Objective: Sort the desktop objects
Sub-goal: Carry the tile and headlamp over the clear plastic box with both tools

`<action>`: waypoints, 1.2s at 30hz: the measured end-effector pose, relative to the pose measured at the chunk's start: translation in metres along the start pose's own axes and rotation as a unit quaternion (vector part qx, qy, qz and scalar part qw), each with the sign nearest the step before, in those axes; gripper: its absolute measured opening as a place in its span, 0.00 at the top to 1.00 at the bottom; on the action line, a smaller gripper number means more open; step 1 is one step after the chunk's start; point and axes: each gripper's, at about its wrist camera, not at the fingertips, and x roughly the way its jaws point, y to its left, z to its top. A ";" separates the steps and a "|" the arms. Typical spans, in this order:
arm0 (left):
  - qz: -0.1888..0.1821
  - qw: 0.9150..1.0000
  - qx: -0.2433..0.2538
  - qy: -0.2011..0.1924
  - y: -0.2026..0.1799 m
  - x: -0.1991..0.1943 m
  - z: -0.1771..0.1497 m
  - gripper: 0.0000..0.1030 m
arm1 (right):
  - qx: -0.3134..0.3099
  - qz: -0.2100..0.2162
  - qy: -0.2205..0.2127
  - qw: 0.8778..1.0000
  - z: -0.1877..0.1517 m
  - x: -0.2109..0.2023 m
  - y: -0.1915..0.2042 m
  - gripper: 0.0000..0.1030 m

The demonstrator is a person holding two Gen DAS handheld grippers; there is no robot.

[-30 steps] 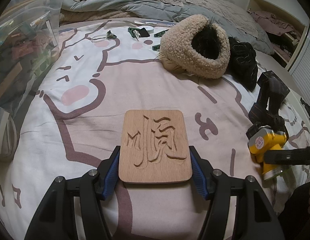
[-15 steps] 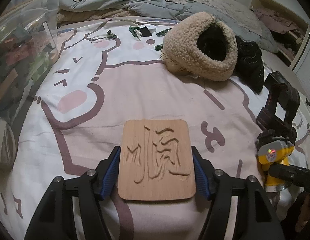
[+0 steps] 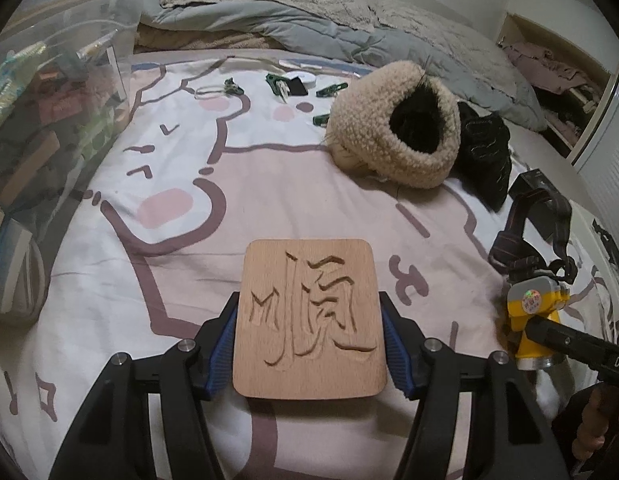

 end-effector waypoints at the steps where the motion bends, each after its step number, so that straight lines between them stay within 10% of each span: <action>1: 0.000 1.000 0.001 -0.003 0.000 -0.002 0.000 0.39 | -0.002 -0.001 -0.005 1.000 0.001 -0.002 0.001 0.58; 17: -0.006 0.997 0.023 -0.078 -0.007 -0.073 0.032 0.39 | -0.048 0.033 -0.073 0.996 0.023 -0.053 0.052 0.58; 36: 0.015 0.988 0.018 -0.151 0.055 -0.199 0.082 0.39 | -0.156 0.077 -0.129 0.976 0.061 -0.108 0.207 0.58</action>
